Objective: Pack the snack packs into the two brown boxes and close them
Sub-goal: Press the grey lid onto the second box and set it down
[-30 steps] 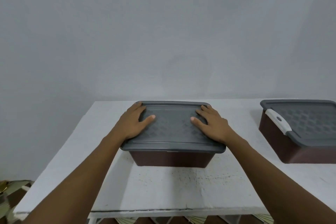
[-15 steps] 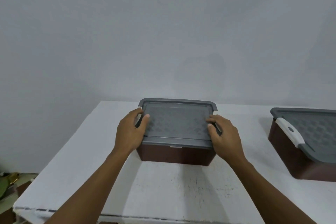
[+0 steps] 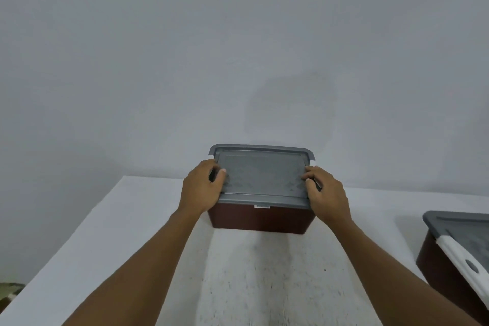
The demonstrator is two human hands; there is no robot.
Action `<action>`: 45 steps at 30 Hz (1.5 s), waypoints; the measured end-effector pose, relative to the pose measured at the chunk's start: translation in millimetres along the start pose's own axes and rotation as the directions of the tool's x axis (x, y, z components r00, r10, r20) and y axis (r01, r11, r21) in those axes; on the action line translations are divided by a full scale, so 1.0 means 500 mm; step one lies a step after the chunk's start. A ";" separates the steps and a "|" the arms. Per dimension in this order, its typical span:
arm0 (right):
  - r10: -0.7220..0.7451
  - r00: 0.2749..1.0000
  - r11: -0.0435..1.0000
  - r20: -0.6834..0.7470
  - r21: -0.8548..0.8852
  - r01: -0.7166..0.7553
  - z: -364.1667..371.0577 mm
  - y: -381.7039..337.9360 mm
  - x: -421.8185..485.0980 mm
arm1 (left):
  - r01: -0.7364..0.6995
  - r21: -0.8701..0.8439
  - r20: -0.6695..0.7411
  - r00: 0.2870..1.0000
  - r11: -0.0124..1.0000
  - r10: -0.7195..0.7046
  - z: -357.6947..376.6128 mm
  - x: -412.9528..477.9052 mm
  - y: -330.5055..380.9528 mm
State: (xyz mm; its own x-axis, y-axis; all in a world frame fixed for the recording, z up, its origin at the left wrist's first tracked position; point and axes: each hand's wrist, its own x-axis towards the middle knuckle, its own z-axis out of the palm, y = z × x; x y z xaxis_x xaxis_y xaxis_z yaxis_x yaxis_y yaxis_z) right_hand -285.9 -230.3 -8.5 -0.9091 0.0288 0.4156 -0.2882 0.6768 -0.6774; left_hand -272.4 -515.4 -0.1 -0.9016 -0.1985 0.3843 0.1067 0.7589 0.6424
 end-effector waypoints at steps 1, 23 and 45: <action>0.009 1.000 1.000 -0.007 0.008 -0.009 0.002 0.005 0.012 | -0.012 0.014 0.003 1.000 1.000 0.012 0.007 0.013 0.002; -0.066 0.953 0.884 0.294 -0.426 0.193 -0.257 0.058 -0.074 | -0.353 0.374 0.082 0.934 0.858 0.348 0.114 -0.113 0.105; 0.526 0.851 0.694 -0.007 -0.574 -0.434 -0.738 0.372 -0.243 | 0.192 -0.277 0.492 0.870 0.941 -0.032 0.363 -0.400 0.630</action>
State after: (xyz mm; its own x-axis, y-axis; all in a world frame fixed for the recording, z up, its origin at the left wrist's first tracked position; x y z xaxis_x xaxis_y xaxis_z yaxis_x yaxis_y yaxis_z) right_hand -118.1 163.6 39.3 -0.9226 0.3856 0.0020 0.3670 0.8797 -0.3023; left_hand -134.4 -124.0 5.1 -0.9941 0.1077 -0.0125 0.0438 0.5045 0.8623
